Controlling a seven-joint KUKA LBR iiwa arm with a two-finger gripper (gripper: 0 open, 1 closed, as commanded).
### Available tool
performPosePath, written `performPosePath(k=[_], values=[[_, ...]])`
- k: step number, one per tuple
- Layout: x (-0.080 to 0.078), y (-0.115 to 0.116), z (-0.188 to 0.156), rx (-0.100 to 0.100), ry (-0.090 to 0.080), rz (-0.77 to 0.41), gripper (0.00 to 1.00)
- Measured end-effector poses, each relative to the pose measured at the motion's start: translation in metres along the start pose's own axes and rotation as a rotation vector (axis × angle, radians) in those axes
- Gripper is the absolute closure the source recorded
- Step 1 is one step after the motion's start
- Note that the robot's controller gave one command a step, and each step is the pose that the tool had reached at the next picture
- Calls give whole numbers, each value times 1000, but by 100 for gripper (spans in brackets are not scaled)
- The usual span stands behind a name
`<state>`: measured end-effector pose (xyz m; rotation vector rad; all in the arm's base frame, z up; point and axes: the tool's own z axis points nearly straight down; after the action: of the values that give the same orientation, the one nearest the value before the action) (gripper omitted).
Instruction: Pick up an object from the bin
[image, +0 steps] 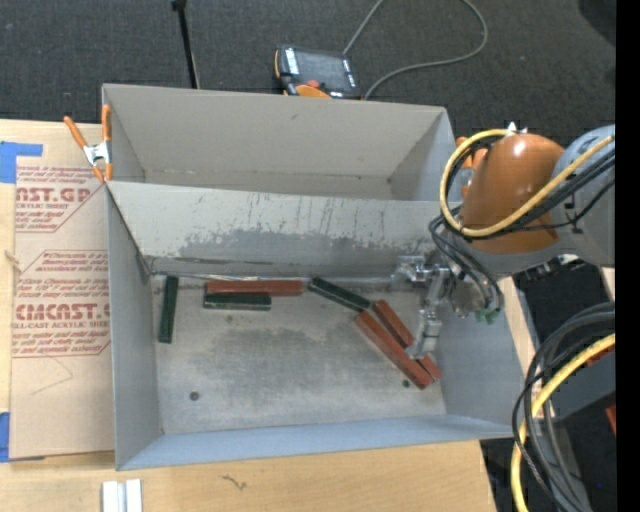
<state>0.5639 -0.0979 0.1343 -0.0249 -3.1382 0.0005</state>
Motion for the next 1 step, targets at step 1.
performPosePath(k=[1], values=[[-14,24,-8,0,-7,-320,0]])
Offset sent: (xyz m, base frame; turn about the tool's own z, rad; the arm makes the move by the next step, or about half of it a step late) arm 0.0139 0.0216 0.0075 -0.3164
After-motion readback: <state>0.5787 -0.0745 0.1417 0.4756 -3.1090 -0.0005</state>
